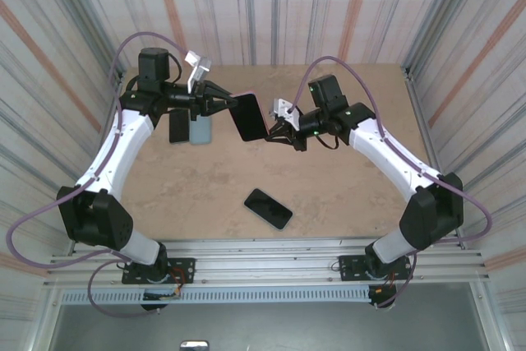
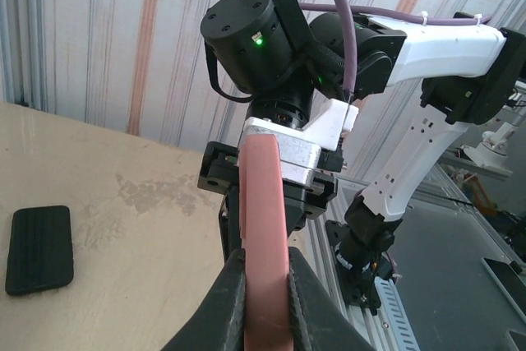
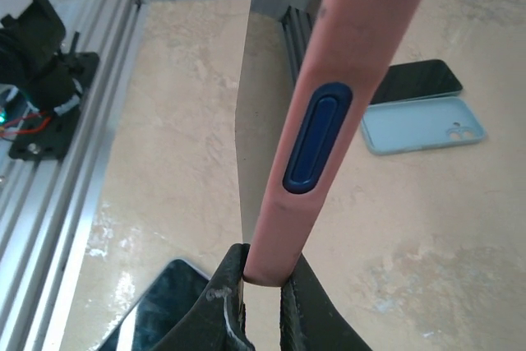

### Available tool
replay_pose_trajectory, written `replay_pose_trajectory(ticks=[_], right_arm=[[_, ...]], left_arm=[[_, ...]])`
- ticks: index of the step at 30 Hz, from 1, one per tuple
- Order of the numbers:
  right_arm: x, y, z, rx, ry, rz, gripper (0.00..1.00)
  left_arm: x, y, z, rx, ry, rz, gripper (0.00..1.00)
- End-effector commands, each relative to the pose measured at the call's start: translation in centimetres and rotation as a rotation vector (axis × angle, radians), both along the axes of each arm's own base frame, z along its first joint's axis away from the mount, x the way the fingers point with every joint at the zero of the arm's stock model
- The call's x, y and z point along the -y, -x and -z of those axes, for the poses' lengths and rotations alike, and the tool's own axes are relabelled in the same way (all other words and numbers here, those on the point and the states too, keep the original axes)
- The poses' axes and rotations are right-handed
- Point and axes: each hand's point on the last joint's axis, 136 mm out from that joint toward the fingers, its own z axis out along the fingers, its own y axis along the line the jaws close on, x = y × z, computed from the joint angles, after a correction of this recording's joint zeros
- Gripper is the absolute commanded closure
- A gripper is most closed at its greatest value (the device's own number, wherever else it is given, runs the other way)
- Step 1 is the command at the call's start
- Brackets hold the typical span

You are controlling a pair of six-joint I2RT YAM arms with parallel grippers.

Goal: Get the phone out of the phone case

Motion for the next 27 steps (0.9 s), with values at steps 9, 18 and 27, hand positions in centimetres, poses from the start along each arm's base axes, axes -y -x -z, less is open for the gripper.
replay_pose_trajectory(ticks=[9, 18, 27], right_arm=[[0.1, -3.3, -3.8, 0.303, -0.030, 0.113, 0.89], [-0.3, -3.4, -4.1, 0.368, -0.017, 0.123, 0.89], [-0.8, -3.0, -5.2, 0.323, -0.098, 0.108, 0.88]], left_arm=[[0.2, 3.6, -1.6, -0.138, 0.051, 0.146, 1.00], [0.5, 3.5, -1.4, -0.143, 0.050, 0.155, 1.00], [0.8, 3.5, -1.1, -0.153, 0.049, 0.165, 1.00]])
